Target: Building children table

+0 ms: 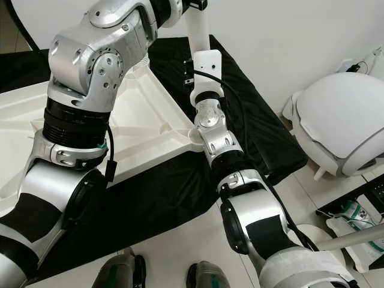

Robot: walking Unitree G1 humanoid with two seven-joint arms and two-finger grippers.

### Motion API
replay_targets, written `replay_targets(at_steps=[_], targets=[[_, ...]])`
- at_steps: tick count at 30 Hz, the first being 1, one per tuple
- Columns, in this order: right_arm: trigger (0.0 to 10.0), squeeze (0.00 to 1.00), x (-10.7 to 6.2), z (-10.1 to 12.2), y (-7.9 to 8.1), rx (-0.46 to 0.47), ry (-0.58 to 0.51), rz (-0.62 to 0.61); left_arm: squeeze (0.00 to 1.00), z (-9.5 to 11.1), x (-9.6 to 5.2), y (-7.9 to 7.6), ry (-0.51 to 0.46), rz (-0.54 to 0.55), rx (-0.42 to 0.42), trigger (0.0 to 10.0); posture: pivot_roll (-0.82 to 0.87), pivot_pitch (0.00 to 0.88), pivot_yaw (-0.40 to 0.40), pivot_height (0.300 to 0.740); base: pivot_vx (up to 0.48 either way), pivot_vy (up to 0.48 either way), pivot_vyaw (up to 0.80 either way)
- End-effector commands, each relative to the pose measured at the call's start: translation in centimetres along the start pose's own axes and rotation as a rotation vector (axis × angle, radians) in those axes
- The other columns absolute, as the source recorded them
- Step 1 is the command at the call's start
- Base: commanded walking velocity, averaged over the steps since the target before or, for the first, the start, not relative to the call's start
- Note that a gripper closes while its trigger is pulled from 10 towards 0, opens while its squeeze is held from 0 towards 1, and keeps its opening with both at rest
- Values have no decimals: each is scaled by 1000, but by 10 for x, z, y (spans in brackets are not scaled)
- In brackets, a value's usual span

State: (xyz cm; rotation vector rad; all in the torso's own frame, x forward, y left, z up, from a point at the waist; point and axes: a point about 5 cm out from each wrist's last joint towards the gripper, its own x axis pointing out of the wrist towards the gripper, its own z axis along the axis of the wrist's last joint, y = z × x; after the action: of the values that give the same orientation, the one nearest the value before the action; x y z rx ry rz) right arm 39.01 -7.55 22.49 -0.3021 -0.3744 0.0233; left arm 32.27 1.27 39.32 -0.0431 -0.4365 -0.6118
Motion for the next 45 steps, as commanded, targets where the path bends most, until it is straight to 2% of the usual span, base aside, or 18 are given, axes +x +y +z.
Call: replay_targets(at_steps=[1, 14, 15, 16, 17, 22, 23, 24, 38, 39, 41, 42, 43, 45], targets=[[0, 0, 1, 1, -1, -16, -19, -4, 0, 10, 0, -4, -22, -3, 37, 10000, 28, 2, -32, 740, 0, 0, 0], [0, 0, -4, 3, -3, -9, -93, 19, 0, 11, 0, -3, -11, 13, 46, 10000, 24, 3, -33, 740, 0, 0, 0], [3608, 0, -6, 1, -4, -10, -93, 20, 0, 11, 0, -3, -11, 14, 45, 10000, 23, 4, -32, 740, 0, 0, 0], [3608, 0, -6, 1, -4, -10, -93, 20, 0, 11, 0, -3, -11, 14, 45, 10000, 23, 4, -32, 740, 0, 0, 0], [10000, 0, -7, -1, -6, -8, -89, 19, 0, 11, 0, -3, -11, 15, 44, 10000, 24, 4, -32, 740, 0, 0, 0], [10000, 0, -9, -3, -7, -9, -92, 25, 0, 12, -1, -4, -12, 14, 42, 10000, 20, 3, -29, 740, 0, 0, 0], [10000, 0, -9, -4, -7, -9, -85, 23, 953, 11, -1, -5, -17, 4, 22, 10000, 21, 3, -28, 740, 0, 0, 0], [10000, 0, -8, -5, -7, -10, -82, 21, 1000, 12, -1, -6, -19, -2, 15, 10000, 21, 3, -29, 740, 0, 0, 0], [10000, 0, -7, -8, -8, 16, -54, 14, 1000, 11, -3, -9, -14, -4, 25, 10000, 30, 0, -32, 740, 0, 0, 0], [10000, 0, -7, -8, -8, 33, -47, 12, 969, 11, -3, -9, -10, 0, 30, 10000, 28, 0, -32, 740, 0, 0, 0], [10000, 0, -7, -8, -8, 33, -47, 12, 969, 11, -3, -9, -10, 0, 30, 10000, 28, 0, -32, 740, 0, 0, 0], [10000, 0, -7, -9, -8, 65, -32, 6, 0, 10, -3, -9, -6, 2, 34, 10000, 25, 0, -29, 740, 0, 0, 0], [10000, 0, -7, -11, -9, 115, -7, -8, 0, 9, -3, -9, 1, 0, 37, 10000, 25, 0, -29, 740, 0, 0, 0], [10000, 0, -7, -11, -9, 115, -7, -8, 0, 9, -3, -9, 1, 0, 37, 10000, 25, 0, -29, 740, 0, 0, 0]])
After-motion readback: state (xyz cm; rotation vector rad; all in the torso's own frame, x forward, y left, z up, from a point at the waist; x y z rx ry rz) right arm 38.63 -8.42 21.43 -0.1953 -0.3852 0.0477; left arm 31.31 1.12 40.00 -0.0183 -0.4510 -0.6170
